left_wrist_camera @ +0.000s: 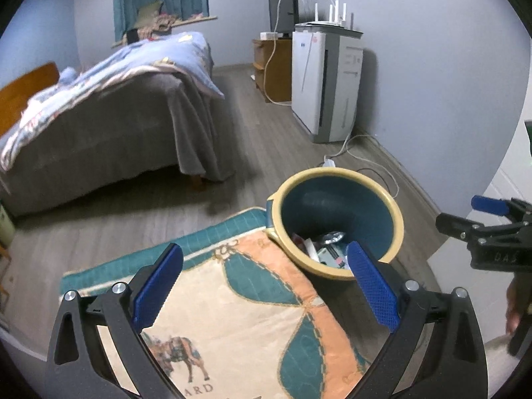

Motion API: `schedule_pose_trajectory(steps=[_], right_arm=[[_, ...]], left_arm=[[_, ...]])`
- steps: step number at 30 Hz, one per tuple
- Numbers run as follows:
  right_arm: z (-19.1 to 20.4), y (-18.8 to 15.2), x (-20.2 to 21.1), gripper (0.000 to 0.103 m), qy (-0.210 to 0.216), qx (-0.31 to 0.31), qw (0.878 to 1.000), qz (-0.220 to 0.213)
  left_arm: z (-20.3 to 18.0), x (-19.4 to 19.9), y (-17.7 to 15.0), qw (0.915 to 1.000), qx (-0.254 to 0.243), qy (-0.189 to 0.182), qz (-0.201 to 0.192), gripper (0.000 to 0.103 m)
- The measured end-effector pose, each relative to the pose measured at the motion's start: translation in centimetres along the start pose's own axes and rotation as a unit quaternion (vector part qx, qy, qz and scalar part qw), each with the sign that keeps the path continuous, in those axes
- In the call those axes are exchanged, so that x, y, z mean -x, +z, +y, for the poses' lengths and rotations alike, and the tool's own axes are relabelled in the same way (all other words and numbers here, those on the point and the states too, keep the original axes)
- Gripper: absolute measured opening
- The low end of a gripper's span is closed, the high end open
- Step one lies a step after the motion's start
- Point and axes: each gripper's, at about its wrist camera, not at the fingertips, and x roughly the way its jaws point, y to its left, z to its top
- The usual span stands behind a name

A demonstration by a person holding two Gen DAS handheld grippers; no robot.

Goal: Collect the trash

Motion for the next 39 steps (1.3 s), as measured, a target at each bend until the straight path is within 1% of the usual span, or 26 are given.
schedule_pose_trajectory(steps=[2, 7, 39], right_arm=[[0.12, 0.00, 0.13, 0.097, -0.001, 0.002, 1.000, -0.002], [0.62, -0.12, 0.34, 0.097, -0.006, 0.011, 1.000, -0.005], [0.78, -0.13, 0.62, 0.097, -0.011, 0.012, 1.000, -0.005]], left_arm=[[0.41, 0.10, 0.09, 1.0000, 0.007, -0.005, 0.000, 0.098], [0.51, 0.47, 0.02, 1.0000, 0.003, -0.002, -0.006, 0.098], [0.39, 0.51, -0.14, 1.0000, 0.002, -0.002, -0.003, 0.098]])
